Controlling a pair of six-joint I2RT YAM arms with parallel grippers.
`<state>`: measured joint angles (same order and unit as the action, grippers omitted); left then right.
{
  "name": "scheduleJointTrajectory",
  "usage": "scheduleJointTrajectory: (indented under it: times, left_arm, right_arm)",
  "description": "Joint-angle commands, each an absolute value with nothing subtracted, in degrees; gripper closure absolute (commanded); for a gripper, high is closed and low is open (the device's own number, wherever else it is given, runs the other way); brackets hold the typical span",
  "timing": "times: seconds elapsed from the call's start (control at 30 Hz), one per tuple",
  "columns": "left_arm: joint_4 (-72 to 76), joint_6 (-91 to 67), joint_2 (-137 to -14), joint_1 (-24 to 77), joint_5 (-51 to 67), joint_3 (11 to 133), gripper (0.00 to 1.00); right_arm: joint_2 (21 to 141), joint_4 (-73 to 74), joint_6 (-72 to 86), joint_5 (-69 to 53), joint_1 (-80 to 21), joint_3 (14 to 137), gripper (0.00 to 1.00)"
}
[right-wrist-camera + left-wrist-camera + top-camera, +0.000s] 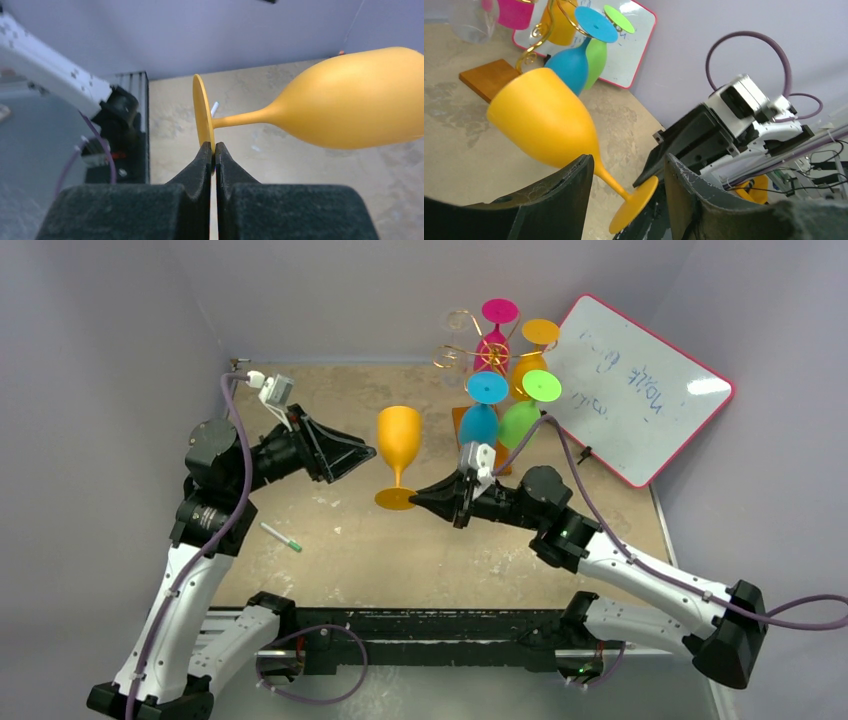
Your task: Place the wine glass upside down on the wine glass rack
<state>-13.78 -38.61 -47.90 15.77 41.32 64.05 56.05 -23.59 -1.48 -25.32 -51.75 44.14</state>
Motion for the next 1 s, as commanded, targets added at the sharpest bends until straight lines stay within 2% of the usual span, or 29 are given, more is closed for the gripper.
scheduleJointTrajectory:
  times: [0.0,0.13,0.33,0.57,0.7,0.83,0.97]
  left_arm:
    - [-7.9,-42.1,-46.3,15.6,46.7,62.5,0.47]
    - [-7.3,-43.6,-45.6,15.6,48.1,61.5,0.46]
    - [-6.9,-45.7,-45.0,15.6,49.5,58.8,0.45]
    - [-3.7,-47.7,-45.1,15.6,49.9,57.1,0.48]
    - [-3.5,-47.6,-45.4,15.6,50.4,56.8,0.57]
    - [-1.3,-49.3,-44.8,15.6,49.8,55.9,0.71]
    - [0.8,-51.2,-44.6,15.6,48.6,54.7,0.82]
  right_arm:
    - [57.9,-31.9,21.6,-19.3,-51.8,48.4,1.00]
    - [58.5,-35.8,28.9,-19.9,-51.8,49.0,1.00]
    - [57.9,-33.7,38.2,-12.1,-51.8,50.5,1.00]
    - [59.2,-29.6,40.8,-10.2,-51.8,52.7,1.00]
    - [58.9,-30.1,42.0,-9.0,-51.8,52.3,1.00]
    - [59.5,-29.0,42.1,-8.8,-51.8,52.7,1.00]
    - [59.9,-29.6,42.9,-9.7,-51.8,52.5,1.00]
